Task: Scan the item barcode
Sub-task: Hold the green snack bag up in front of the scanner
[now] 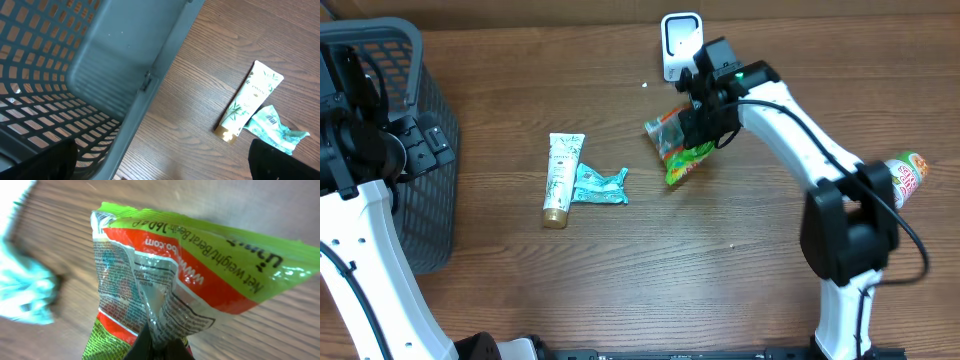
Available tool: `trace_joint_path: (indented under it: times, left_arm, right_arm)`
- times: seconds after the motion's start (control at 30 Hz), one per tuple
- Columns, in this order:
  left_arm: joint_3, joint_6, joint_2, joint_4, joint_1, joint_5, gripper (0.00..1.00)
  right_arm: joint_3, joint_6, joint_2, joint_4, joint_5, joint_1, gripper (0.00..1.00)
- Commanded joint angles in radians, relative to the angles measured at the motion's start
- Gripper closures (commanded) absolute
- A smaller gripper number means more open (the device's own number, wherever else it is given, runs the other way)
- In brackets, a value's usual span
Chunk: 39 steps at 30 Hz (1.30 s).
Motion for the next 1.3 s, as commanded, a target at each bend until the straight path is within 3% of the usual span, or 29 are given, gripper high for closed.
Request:
trace_joint_path:
  times: [0.0,0.3,0.6,0.9,1.13,1.27]
  left_arm:
    - [0.000,0.019,0.002,0.002,0.005,0.005,0.00]
    - [0.000,0.019,0.002,0.002,0.005,0.005,0.00]
    - [0.000,0.019,0.002,0.002,0.005,0.005,0.00]
    - [0.000,0.018,0.002,0.002,0.005,0.005,0.00]
    - [0.000,0.019,0.002,0.002,0.005,0.005,0.00]
    - [0.000,0.019,0.002,0.002,0.005,0.005,0.00]
  right_arm:
    - [0.012,-0.047,-0.145,0.006,0.058,0.008,0.96]
    - [0.012,-0.021,-0.186,-0.002,0.352,0.051,0.96]
    - [0.011,0.077,-0.185,0.019,0.967,0.174,0.96]
    - [0.011,0.062,-0.185,0.153,1.181,0.211,0.96]
    - [0.011,-0.420,-0.185,0.346,1.178,0.199,0.96]
    - [0.010,-0.641,-0.185,0.501,1.019,0.164,0.96]
